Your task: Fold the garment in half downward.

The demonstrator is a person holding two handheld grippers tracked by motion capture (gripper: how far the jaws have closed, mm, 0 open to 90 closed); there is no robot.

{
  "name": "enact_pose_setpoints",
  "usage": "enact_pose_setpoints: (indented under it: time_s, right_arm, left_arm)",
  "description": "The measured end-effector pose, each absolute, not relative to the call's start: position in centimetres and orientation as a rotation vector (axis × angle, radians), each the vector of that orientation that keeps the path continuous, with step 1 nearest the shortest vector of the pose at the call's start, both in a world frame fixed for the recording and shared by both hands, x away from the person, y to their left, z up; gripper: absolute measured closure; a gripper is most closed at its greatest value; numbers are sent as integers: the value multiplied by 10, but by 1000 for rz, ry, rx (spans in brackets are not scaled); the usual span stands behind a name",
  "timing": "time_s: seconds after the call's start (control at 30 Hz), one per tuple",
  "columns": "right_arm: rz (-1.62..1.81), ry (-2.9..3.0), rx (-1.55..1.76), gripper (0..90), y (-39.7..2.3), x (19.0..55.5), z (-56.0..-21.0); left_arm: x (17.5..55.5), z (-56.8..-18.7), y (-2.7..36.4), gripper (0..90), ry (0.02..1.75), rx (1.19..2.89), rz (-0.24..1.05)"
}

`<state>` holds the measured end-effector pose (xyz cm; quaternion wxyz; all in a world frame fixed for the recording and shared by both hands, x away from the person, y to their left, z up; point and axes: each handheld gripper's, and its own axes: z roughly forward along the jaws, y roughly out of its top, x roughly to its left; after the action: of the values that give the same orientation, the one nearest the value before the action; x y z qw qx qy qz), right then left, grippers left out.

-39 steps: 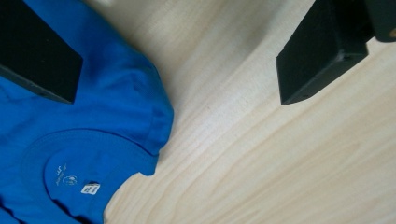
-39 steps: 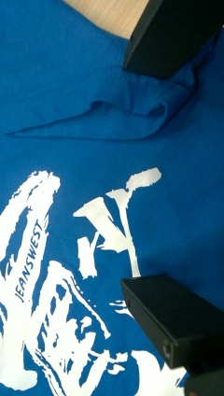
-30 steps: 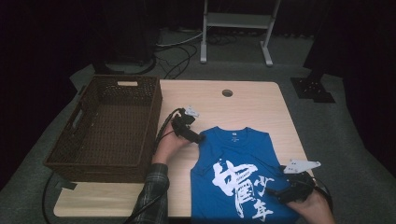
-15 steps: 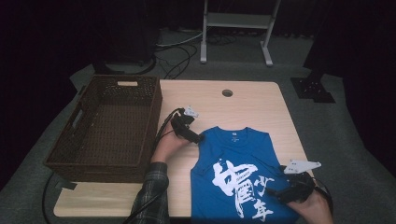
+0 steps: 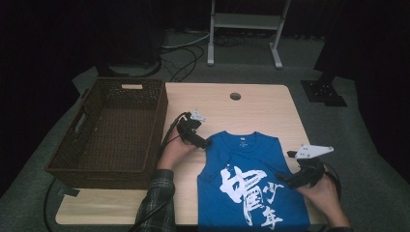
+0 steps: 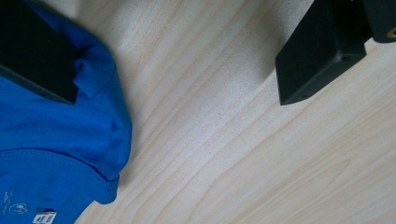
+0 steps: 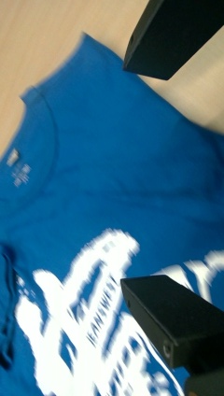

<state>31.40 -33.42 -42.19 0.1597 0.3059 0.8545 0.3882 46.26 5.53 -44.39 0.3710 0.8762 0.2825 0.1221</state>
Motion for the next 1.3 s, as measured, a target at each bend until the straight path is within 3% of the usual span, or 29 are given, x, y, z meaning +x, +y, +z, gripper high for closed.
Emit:
enact_pose_setpoints:
  time_s: [0.4,0.57,0.8,0.97,1.07,1.13,1.3]
  right_arm:
    - [1132,2451,960,0,-348,394,-419]
    - [1121,2457,983,62,-361,422,-428]
    - [1135,2443,1016,290,-373,436,-437]
    - [1159,2454,1009,350,-373,437,-444]
    - [1183,2445,995,420,-372,435,-445]
    - [1200,2452,982,515,-371,433,-445]
    - [1210,2457,981,609,-370,430,-445]
  left_arm:
    - [463,-444,55,3,723,2248,312]
    - [463,-444,55,4,725,2247,311]
    - [463,-444,55,4,727,2246,311]
    - [463,-444,55,4,726,2246,311]
    - [463,-444,55,4,726,2246,312]
    - [463,-444,55,4,725,2247,312]
    - [463,-444,55,4,725,2247,312]
